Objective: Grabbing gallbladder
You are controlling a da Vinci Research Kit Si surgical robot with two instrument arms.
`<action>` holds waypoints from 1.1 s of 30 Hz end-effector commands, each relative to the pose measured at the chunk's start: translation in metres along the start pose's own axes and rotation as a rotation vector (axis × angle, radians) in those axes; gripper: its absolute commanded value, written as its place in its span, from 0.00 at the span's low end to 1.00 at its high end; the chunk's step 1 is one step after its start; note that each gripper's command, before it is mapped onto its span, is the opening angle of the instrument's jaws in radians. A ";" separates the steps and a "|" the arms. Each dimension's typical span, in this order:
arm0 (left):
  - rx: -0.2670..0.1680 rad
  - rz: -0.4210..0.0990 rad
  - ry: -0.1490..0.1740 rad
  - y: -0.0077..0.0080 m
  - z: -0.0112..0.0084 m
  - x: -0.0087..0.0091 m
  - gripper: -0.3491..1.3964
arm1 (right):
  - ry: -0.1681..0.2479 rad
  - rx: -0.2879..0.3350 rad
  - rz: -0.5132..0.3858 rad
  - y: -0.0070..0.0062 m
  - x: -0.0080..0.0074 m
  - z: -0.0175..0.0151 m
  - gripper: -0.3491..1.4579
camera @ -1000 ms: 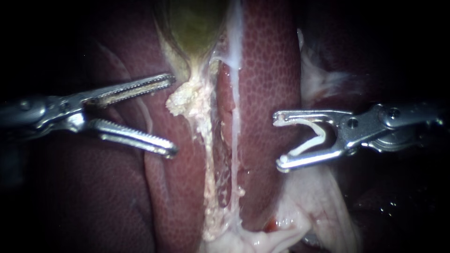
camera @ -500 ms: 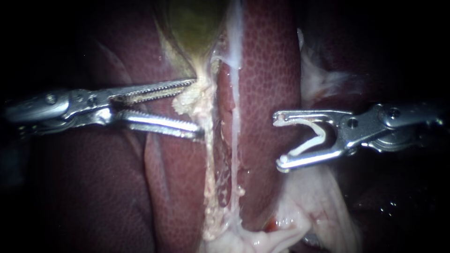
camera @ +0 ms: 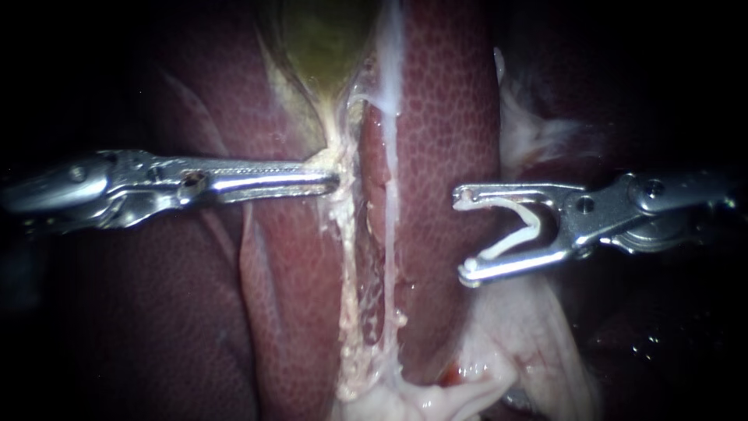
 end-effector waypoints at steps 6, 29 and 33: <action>-0.010 -0.017 0.005 0.0005 -0.0020 -0.0029 0.00 | 0.000 0.000 0.000 0.0000 0.0000 0.0000 0.51; -0.071 -0.064 -0.058 0.0024 -0.0082 -0.0095 0.00 | 0.000 0.000 0.006 0.0000 0.0000 0.0000 0.51; -0.074 -0.064 -0.058 0.0023 -0.0083 -0.0094 0.00 | 0.000 0.000 0.006 0.0000 0.0000 0.0000 0.51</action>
